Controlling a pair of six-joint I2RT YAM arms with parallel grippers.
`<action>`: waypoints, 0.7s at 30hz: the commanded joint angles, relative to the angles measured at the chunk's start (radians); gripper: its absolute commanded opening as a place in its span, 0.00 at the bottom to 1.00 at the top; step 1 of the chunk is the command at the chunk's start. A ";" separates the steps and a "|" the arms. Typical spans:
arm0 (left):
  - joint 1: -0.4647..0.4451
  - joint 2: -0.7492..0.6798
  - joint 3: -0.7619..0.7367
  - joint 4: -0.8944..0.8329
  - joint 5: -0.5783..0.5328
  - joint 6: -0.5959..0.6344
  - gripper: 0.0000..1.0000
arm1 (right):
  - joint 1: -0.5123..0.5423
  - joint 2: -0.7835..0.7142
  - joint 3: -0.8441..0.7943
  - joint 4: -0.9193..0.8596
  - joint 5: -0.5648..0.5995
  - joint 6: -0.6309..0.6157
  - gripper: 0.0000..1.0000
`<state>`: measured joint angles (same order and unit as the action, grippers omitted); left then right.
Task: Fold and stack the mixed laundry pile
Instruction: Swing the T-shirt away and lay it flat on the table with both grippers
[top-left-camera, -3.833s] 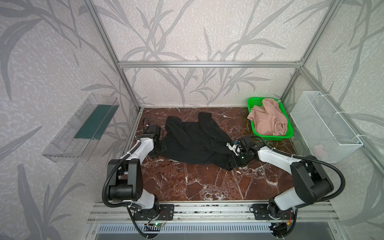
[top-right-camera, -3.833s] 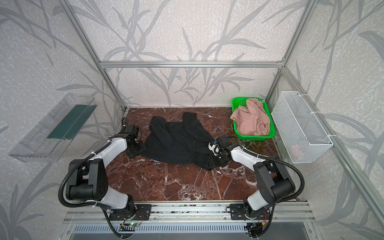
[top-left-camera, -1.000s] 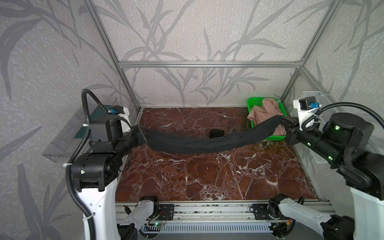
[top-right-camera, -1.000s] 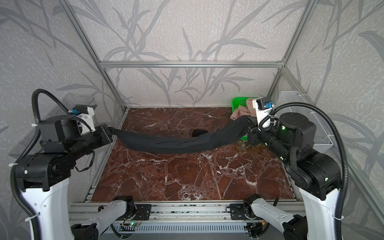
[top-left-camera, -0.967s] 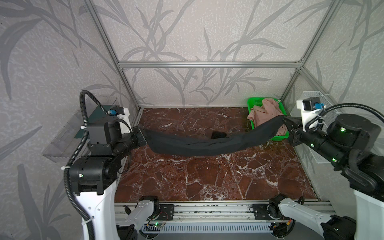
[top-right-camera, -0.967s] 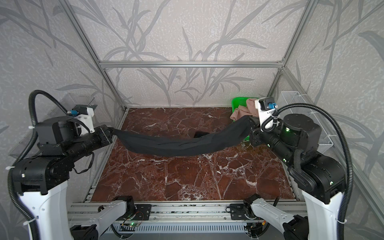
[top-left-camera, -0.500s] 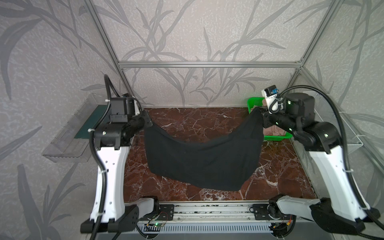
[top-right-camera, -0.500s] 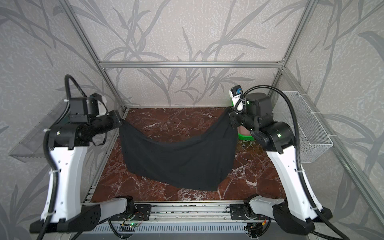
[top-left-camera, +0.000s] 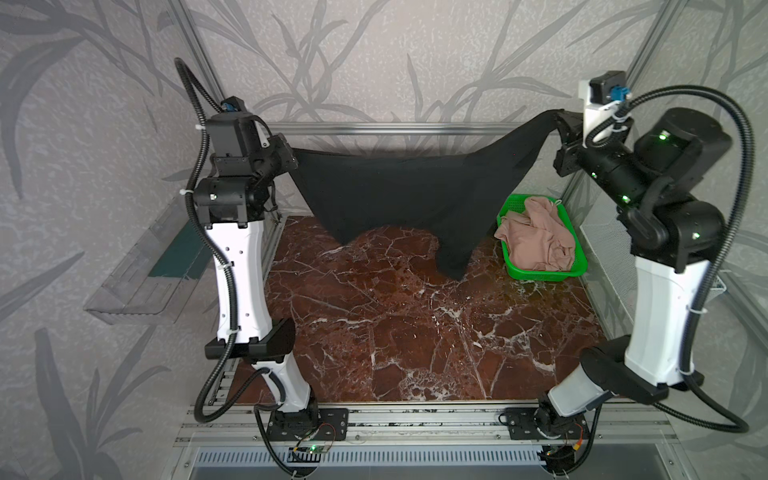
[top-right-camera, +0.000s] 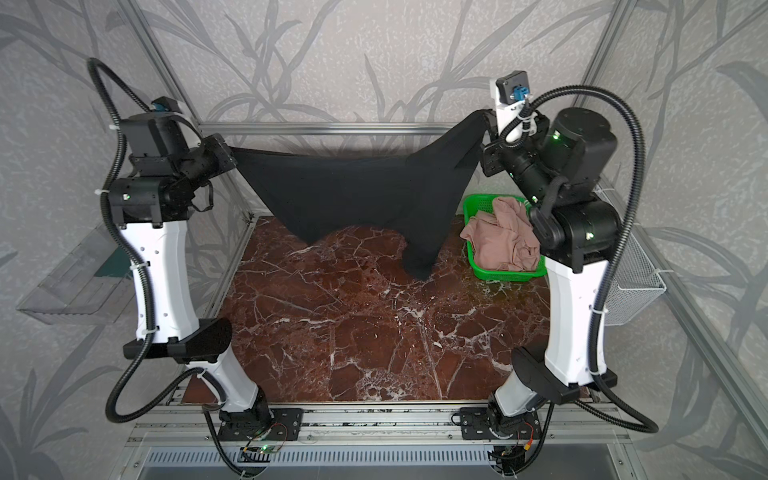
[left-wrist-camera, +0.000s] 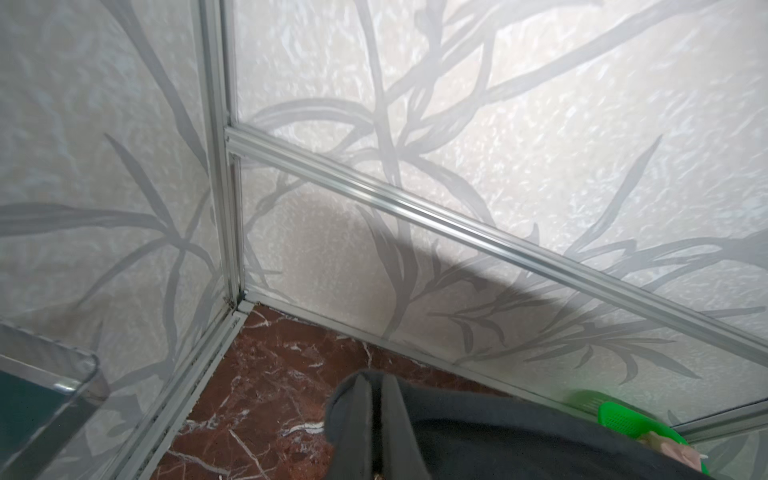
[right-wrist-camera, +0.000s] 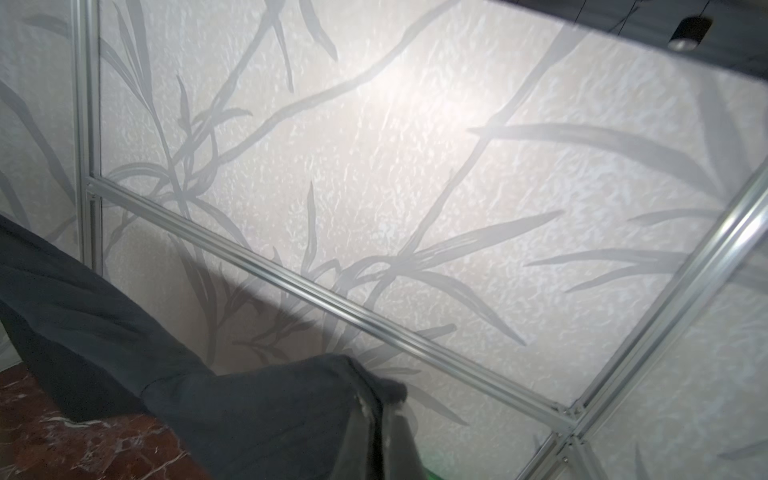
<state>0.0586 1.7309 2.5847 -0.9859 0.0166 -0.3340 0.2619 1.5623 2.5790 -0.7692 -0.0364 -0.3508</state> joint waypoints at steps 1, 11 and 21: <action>0.014 -0.129 -0.155 0.084 0.012 0.058 0.00 | -0.003 -0.150 -0.217 0.129 -0.064 -0.056 0.00; 0.021 -0.431 -0.933 0.096 -0.018 0.049 0.00 | -0.001 -0.560 -1.148 0.294 -0.241 0.250 0.00; 0.021 -0.659 -1.494 0.006 -0.127 -0.092 0.00 | 0.150 -0.891 -1.865 0.194 -0.300 0.707 0.00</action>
<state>0.0731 1.1500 1.1069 -0.9394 -0.0349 -0.3782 0.3592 0.7757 0.7345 -0.5671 -0.3412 0.1787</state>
